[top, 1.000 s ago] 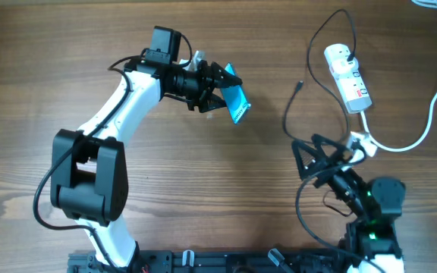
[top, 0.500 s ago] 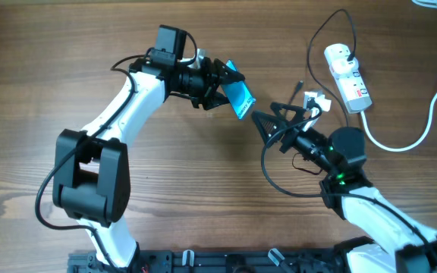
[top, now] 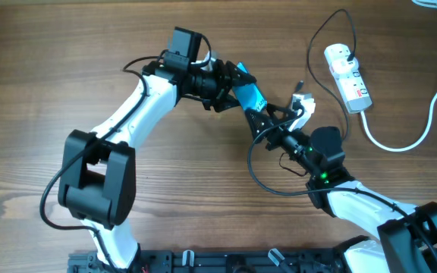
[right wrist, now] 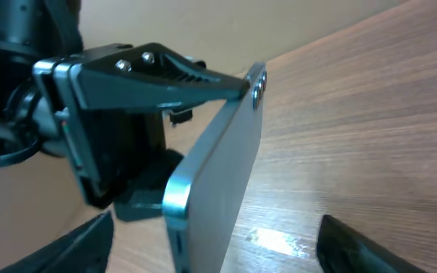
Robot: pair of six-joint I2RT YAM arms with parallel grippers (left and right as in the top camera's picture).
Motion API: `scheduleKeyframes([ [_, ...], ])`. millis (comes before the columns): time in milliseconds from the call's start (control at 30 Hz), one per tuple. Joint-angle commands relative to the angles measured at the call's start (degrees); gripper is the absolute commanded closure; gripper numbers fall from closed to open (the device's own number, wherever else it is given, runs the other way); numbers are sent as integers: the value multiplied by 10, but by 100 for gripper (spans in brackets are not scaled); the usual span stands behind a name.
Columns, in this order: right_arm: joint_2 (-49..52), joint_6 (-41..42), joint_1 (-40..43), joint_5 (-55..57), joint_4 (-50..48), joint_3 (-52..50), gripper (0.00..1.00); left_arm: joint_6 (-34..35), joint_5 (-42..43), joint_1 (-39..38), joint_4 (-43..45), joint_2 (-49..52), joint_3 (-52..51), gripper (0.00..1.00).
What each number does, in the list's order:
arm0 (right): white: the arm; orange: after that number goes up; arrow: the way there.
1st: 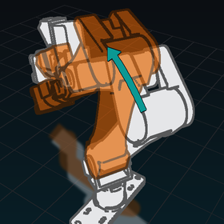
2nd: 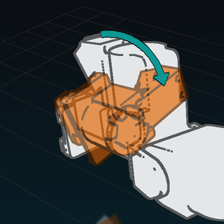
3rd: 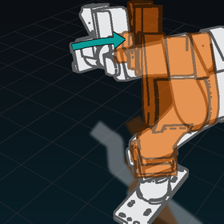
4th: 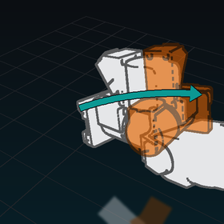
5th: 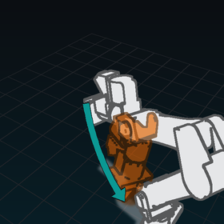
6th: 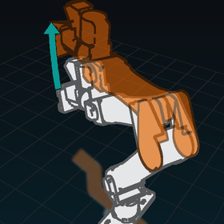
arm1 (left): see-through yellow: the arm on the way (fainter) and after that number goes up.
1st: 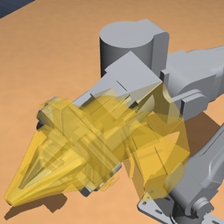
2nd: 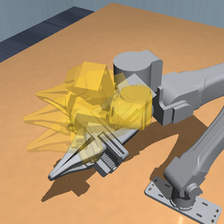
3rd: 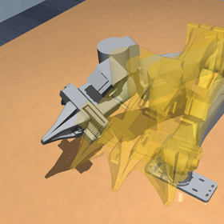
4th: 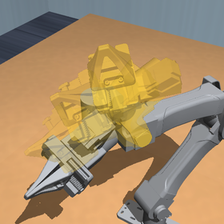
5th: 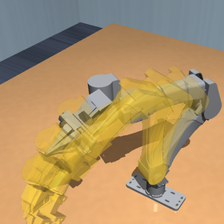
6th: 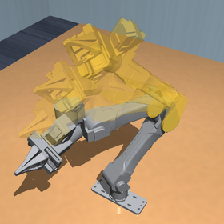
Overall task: Plug charger to phone and switch on socket
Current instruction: 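Reach the right gripper to the phone and grasp its top edge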
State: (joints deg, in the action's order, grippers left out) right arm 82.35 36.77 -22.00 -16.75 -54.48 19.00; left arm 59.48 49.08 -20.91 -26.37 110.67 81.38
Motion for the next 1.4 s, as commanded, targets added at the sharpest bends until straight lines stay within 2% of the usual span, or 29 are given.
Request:
scheduleKeyframes([
  [0,4,-8,-3,35,-4,6,19,14,8,-20,7,-18,12,54],
  [133,4,-7,-3,34,-4,6,26,14,8,-30,7,-18,12,54],
  [233,4,-6,-3,34,-3,6,28,15,8,-40,7,-18,12,54],
  [367,4,-6,-3,34,2,6,37,28,8,-52,10,-18,12,54],
  [467,4,-6,-3,34,10,6,39,34,10,-54,14,-18,12,55],
  [733,4,-6,-3,34,16,6,51,40,16,-58,16,-18,12,55],
  [1100,4,-8,-3,34,16,6,54,22,25,-78,12,-18,12,54],
  [1367,4,-8,-3,34,23,6,67,5,22,-77,1,-18,12,54],
])
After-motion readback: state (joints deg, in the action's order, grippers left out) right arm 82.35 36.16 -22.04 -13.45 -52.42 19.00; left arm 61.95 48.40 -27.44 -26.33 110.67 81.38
